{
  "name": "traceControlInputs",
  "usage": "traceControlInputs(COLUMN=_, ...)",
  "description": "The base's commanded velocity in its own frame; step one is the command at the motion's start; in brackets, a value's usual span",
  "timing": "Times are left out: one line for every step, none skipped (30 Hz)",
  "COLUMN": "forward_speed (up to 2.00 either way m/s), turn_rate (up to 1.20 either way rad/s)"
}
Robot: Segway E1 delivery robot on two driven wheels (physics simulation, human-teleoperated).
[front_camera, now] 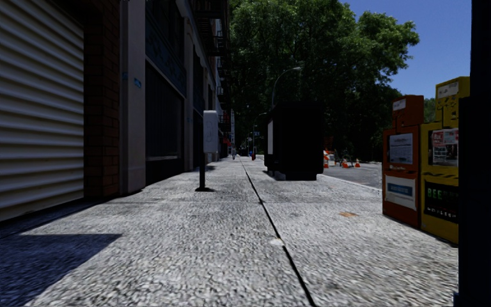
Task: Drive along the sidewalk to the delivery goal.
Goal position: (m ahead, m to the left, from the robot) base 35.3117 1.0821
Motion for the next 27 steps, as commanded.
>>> traceControlInputs(forward_speed=2.00, turn_rate=0.00)
traceControlInputs(forward_speed=2.00, turn_rate=0.00)
traceControlInputs(forward_speed=2.00, turn_rate=0.00)
traceControlInputs(forward_speed=2.00, turn_rate=0.00)
traceControlInputs(forward_speed=2.00, turn_rate=0.00)
traceControlInputs(forward_speed=2.00, turn_rate=0.00)
traceControlInputs(forward_speed=2.00, turn_rate=0.00)
traceControlInputs(forward_speed=2.00, turn_rate=0.00)
traceControlInputs(forward_speed=2.00, turn_rate=0.00)
traceControlInputs(forward_speed=2.00, turn_rate=0.00)
traceControlInputs(forward_speed=2.00, turn_rate=0.00)
traceControlInputs(forward_speed=2.00, turn_rate=0.00)
traceControlInputs(forward_speed=2.00, turn_rate=0.00)
traceControlInputs(forward_speed=2.00, turn_rate=0.00)
traceControlInputs(forward_speed=2.00, turn_rate=0.00)
traceControlInputs(forward_speed=2.00, turn_rate=0.00)
traceControlInputs(forward_speed=2.00, turn_rate=0.00)
traceControlInputs(forward_speed=2.00, turn_rate=0.00)
traceControlInputs(forward_speed=2.00, turn_rate=0.00)
traceControlInputs(forward_speed=2.00, turn_rate=0.00)
traceControlInputs(forward_speed=2.00, turn_rate=0.00)
traceControlInputs(forward_speed=2.00, turn_rate=0.00)
traceControlInputs(forward_speed=2.00, turn_rate=0.00)
traceControlInputs(forward_speed=2.00, turn_rate=0.00)
traceControlInputs(forward_speed=2.00, turn_rate=0.00)
traceControlInputs(forward_speed=2.00, turn_rate=0.00)
traceControlInputs(forward_speed=2.00, turn_rate=0.00)
